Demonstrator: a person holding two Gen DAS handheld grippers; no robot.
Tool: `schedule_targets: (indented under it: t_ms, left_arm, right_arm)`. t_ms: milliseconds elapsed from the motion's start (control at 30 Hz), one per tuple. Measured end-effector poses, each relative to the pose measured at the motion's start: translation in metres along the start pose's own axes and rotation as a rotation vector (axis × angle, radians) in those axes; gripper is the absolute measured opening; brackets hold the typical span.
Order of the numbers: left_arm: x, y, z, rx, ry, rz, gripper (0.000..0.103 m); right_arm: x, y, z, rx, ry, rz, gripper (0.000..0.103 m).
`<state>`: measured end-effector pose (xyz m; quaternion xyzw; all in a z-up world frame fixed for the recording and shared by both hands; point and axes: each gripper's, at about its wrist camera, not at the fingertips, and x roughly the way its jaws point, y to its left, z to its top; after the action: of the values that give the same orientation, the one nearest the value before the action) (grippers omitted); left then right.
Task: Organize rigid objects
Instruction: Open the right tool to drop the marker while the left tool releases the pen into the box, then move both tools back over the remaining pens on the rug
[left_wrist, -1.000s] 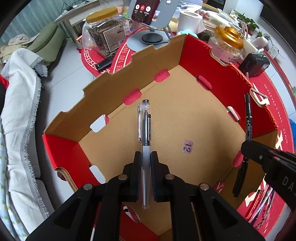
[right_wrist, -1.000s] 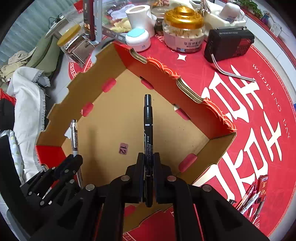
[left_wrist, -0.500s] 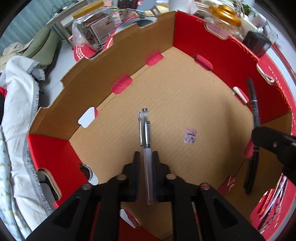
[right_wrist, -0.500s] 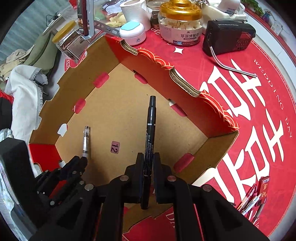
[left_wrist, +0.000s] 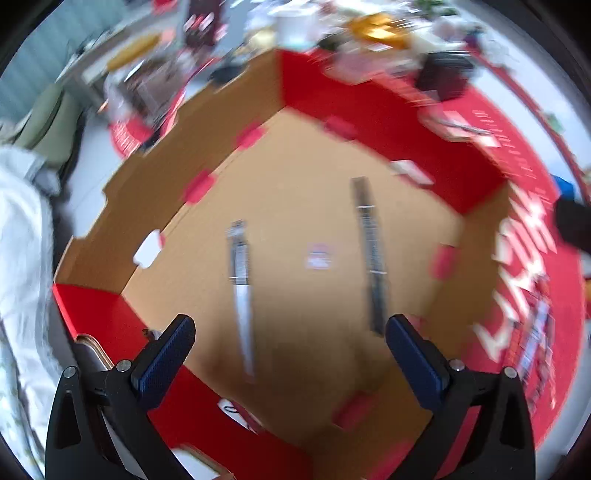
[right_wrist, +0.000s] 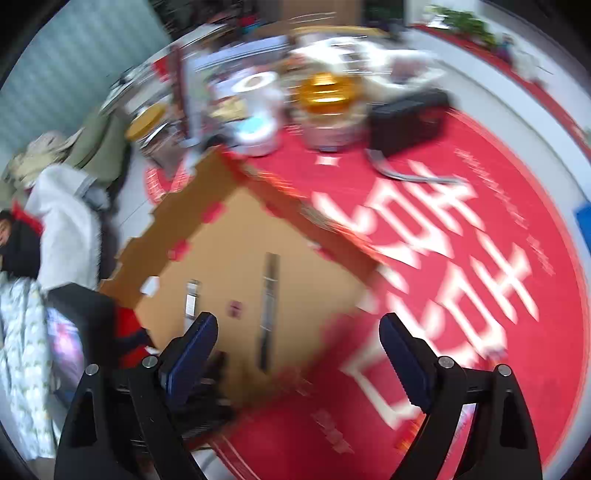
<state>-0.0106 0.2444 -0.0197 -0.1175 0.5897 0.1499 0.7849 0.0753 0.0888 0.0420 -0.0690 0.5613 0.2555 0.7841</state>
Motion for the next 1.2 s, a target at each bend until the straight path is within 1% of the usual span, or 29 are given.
schedule_targets:
  t_ms: [67, 167, 200, 267, 300, 367, 400, 500, 567, 633, 667, 800, 933, 1100, 1200]
  left_arm:
    - [-0.015, -0.022, -0.007, 0.062, -0.031, -0.035, 0.103]
    - [-0.039, -0.073, -0.025, 0.161, -0.066, -0.105, 0.103]
    - [-0.049, -0.088, -0.025, 0.185, -0.074, -0.131, 0.103]
    - [-0.054, -0.125, -0.029, 0.230, -0.074, -0.169, 0.103]
    - [-0.054, -0.139, -0.032, 0.247, -0.071, -0.170, 0.103]
    - [-0.044, -0.172, -0.039, 0.271, -0.063, -0.137, 0.103]
    - [-0.031, -0.186, -0.040, 0.273, -0.049, -0.123, 0.103]
    - [-0.008, -0.211, -0.047, 0.270, -0.022, -0.073, 0.103]
    - [0.011, -0.220, -0.047, 0.275, -0.003, -0.048, 0.103]
    - [0.028, -0.229, -0.049, 0.302, 0.010, -0.014, 0.103]
    - [0.032, -0.230, -0.054, 0.305, 0.012, -0.003, 0.103]
    - [0.045, -0.229, -0.055, 0.282, 0.031, 0.032, 0.103]
    - [0.052, -0.228, -0.057, 0.323, 0.024, 0.077, 0.103]
    - [0.057, -0.218, -0.050, 0.297, 0.013, 0.072, 0.103]
    - [0.058, -0.228, -0.048, 0.347, -0.005, 0.076, 0.103]
  right_arm:
    - [-0.011, -0.033, -0.024, 0.079, 0.015, -0.064, 0.090]
    - [-0.024, -0.086, -0.065, 0.206, 0.061, -0.157, 0.090]
    - [-0.028, -0.106, -0.081, 0.255, 0.084, -0.182, 0.090]
    - [-0.032, -0.132, -0.104, 0.331, 0.124, -0.197, 0.090]
    - [-0.035, -0.145, -0.113, 0.366, 0.140, -0.200, 0.090]
    - [-0.041, -0.167, -0.134, 0.420, 0.159, -0.206, 0.090]
    - [-0.043, -0.174, -0.142, 0.435, 0.169, -0.207, 0.090]
    - [-0.052, -0.190, -0.162, 0.480, 0.173, -0.196, 0.090]
    - [-0.058, -0.199, -0.171, 0.495, 0.157, -0.187, 0.090]
    - [-0.061, -0.207, -0.181, 0.507, 0.152, -0.178, 0.090]
    - [-0.060, -0.209, -0.184, 0.514, 0.151, -0.177, 0.090]
    - [-0.062, -0.222, -0.197, 0.549, 0.148, -0.155, 0.090]
    - [-0.059, -0.230, -0.202, 0.562, 0.149, -0.135, 0.090]
    - [-0.054, -0.237, -0.201, 0.552, 0.156, -0.128, 0.090]
    - [-0.043, -0.242, -0.191, 0.515, 0.159, -0.134, 0.090]
